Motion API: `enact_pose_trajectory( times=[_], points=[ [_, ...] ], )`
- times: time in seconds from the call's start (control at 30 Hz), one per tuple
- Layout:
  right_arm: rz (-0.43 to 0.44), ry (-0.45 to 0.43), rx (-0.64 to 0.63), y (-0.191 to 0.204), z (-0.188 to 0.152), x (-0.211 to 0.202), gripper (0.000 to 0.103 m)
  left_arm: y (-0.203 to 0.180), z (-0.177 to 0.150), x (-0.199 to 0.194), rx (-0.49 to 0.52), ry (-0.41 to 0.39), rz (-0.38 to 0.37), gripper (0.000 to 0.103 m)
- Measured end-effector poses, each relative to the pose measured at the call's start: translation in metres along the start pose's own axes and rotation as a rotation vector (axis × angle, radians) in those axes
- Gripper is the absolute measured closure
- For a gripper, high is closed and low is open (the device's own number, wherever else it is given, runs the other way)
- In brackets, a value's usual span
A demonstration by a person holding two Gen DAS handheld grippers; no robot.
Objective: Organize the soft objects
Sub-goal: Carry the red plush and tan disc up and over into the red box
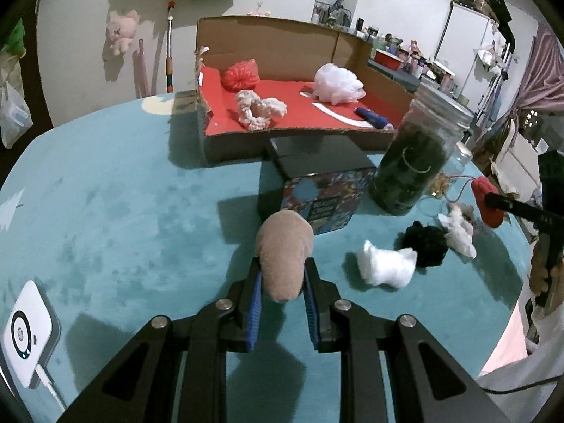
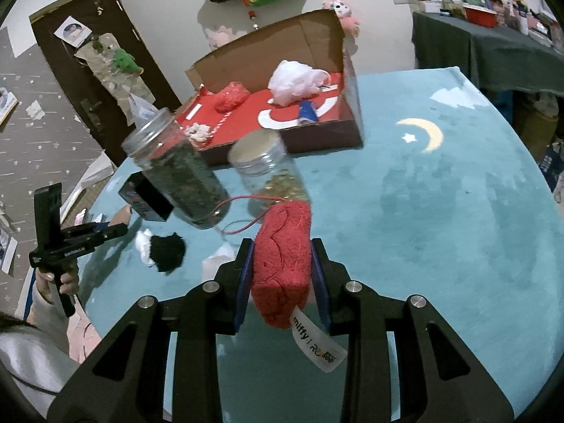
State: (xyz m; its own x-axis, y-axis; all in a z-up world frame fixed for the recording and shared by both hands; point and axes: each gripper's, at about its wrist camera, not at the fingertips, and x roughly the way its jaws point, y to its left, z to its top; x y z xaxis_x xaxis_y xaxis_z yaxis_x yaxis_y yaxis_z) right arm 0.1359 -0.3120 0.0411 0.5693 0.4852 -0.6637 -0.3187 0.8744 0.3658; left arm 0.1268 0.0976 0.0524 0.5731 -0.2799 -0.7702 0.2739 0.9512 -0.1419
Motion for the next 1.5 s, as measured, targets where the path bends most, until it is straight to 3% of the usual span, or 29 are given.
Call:
enact_pose_trajectory(
  times=[0.37,0.8,1.27,1.5],
  points=[
    [-0.038,0.028,-0.029,-0.028,0.020,0.005,0.073,0.026,0.009,0.004,0.054,0.025,0.061,0.080],
    [-0.100,0.084,-0.261,-0.016,0.068,0.024,0.073,0.036,0.055,0.016,0.176,0.035,-0.040,0.080],
    [-0.034,0.020,-0.328,0.017,0.138,0.039,0.073,0.004,0.129,0.025,0.298,-0.005,-0.089,0.080],
    [0.023,0.074,-0.258,0.031,0.173,0.078,0.073,-0.027,0.160,0.055,0.339,0.056,-0.115,0.080]
  ],
)
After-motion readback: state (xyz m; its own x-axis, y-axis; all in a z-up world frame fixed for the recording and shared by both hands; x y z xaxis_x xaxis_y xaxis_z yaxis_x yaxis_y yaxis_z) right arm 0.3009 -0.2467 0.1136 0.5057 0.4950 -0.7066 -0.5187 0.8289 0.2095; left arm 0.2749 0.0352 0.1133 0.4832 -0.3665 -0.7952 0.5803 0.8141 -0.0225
